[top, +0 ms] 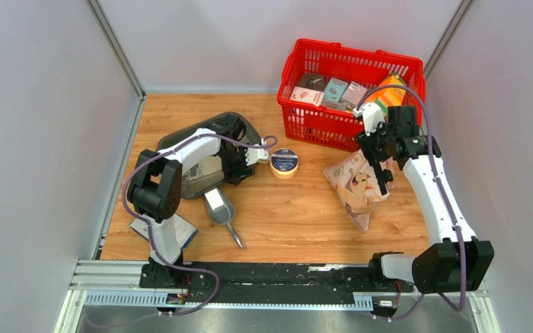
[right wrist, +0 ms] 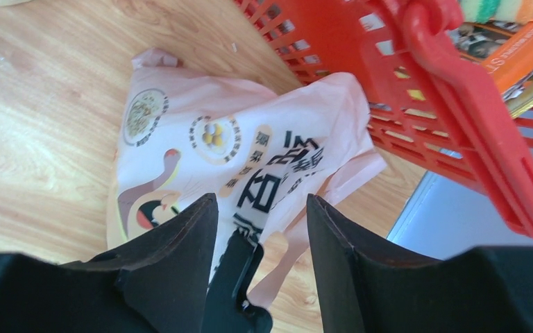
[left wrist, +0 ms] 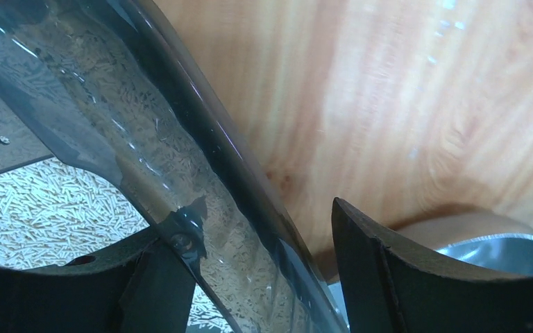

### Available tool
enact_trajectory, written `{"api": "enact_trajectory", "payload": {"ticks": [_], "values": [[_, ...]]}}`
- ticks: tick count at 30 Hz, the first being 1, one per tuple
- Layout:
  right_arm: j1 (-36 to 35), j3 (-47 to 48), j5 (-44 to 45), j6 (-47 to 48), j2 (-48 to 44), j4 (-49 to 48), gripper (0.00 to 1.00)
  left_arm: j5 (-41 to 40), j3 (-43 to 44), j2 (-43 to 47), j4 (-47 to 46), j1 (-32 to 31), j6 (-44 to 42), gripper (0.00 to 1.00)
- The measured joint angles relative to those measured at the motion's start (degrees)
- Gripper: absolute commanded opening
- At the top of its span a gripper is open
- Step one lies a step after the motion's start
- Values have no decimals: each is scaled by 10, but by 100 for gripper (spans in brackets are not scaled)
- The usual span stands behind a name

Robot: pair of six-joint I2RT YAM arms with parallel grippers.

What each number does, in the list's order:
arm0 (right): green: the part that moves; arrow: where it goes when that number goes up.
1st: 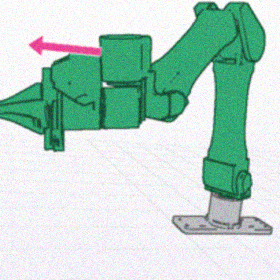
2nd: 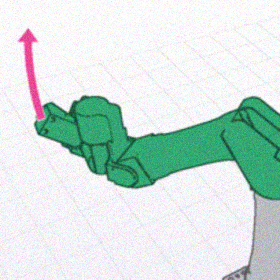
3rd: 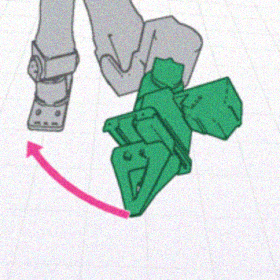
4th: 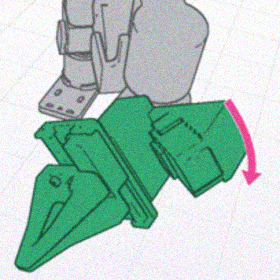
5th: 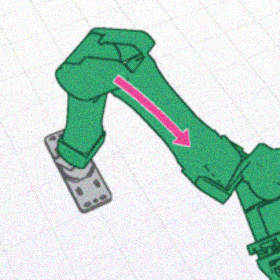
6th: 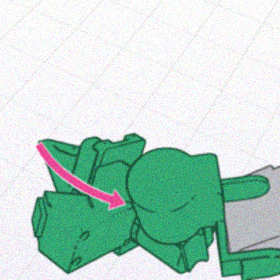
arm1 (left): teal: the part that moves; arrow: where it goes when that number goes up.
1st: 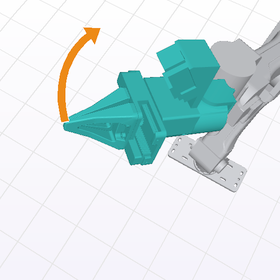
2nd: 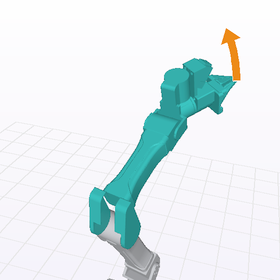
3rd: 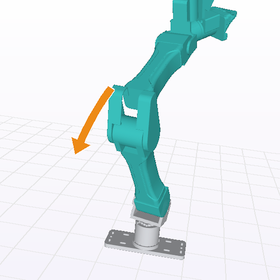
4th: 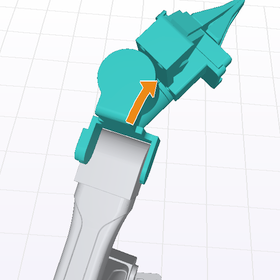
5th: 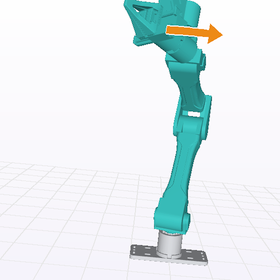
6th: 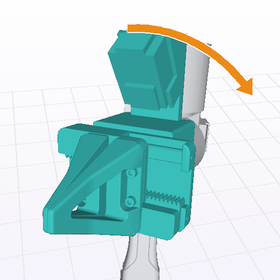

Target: Fill the litter box with clean litter

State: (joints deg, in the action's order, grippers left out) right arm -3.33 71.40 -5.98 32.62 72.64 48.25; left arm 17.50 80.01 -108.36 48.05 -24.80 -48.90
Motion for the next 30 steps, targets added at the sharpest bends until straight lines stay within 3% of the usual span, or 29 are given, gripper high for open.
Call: {"api": "enact_trajectory", "payload": {"ticks": [9, 15, 19, 22, 26, 30], "values": [[0, -26, -2, -11, -38, 38, 68, 7, -49, 40, 21, -21, -141, 78], [0, -53, 25, -31, -30, 51, 67, 11, -46, 63, 6, -22, -127, 81], [0, -53, 29, -43, -8, 46, 65, 36, -51, 145, -20, -22, -82, 82], [0, -52, 28, -49, 18, 42, 58, 52, -62, 227, -38, -22, -47, 82], [0, -47, 7, -55, 54, 41, 33, 73, -81, 311, -42, -22, 0, 81], [-1, -30, -42, -58, 67, 52, 19, 87, -114, 368, -43, -22, 47, 82]]}}
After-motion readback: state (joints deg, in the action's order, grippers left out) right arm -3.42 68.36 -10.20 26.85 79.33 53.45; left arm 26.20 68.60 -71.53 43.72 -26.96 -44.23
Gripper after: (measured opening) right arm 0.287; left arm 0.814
